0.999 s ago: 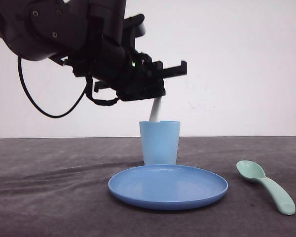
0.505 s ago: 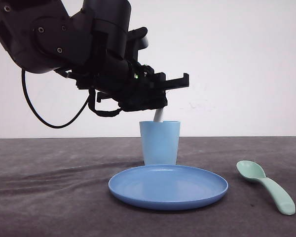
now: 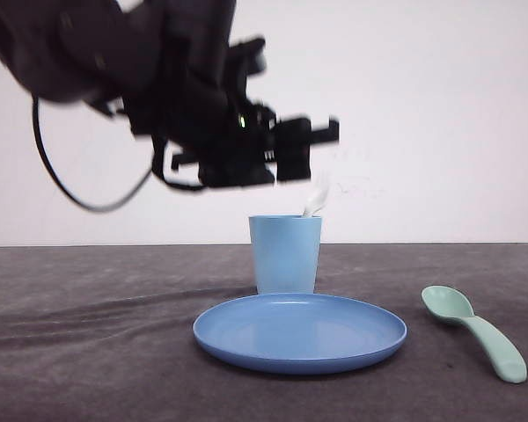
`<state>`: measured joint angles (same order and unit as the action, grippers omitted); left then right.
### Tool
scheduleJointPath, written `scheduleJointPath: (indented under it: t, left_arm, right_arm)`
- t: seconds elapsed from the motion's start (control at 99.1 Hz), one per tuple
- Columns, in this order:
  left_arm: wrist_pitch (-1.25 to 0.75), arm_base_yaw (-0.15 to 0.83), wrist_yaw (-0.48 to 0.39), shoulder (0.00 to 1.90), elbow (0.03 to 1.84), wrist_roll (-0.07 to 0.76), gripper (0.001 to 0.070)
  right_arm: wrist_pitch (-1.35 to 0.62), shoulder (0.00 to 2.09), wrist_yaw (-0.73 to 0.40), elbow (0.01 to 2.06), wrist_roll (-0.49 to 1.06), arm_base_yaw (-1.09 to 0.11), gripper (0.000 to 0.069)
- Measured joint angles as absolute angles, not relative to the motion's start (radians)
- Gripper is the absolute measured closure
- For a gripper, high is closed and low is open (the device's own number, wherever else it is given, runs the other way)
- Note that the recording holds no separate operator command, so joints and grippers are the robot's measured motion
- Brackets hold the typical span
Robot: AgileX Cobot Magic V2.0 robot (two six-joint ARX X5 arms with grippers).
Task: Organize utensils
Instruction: 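Lower the fork into the cup and open the left gripper, then lower the right gripper onto the mint-green spoon and close on it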
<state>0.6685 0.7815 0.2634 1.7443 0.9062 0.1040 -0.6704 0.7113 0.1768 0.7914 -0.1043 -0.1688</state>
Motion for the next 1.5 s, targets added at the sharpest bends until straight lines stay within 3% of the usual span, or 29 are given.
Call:
scheduleJointPath:
  t: [0.485, 0.787, 1.131, 1.504]
  left_arm:
    - [-0.077, 0.788, 0.263, 1.108, 0.91, 0.086, 0.0435]
    - [-0.503, 0.812, 0.263, 0.813, 0.91, 0.125, 0.0435]
    - [-0.661, 0.817, 0.263, 0.618, 0.91, 0.162, 0.0435]
    - [-0.749, 0.817, 0.263, 0.566, 0.91, 0.178, 0.0435]
  right_arm:
    - [-0.831, 0.777, 0.181, 0.792, -0.28, -0.376, 0.0318]
    - [-0.83, 0.977, 0.078, 0.792, -0.366, -0.519, 0.0318]
    - [-0.767, 1.197, 0.072, 0.792, -0.435, -0.554, 0.0318]
    - [-0.655, 1.378, -0.022, 0.792, -0.478, -0.601, 0.0319]
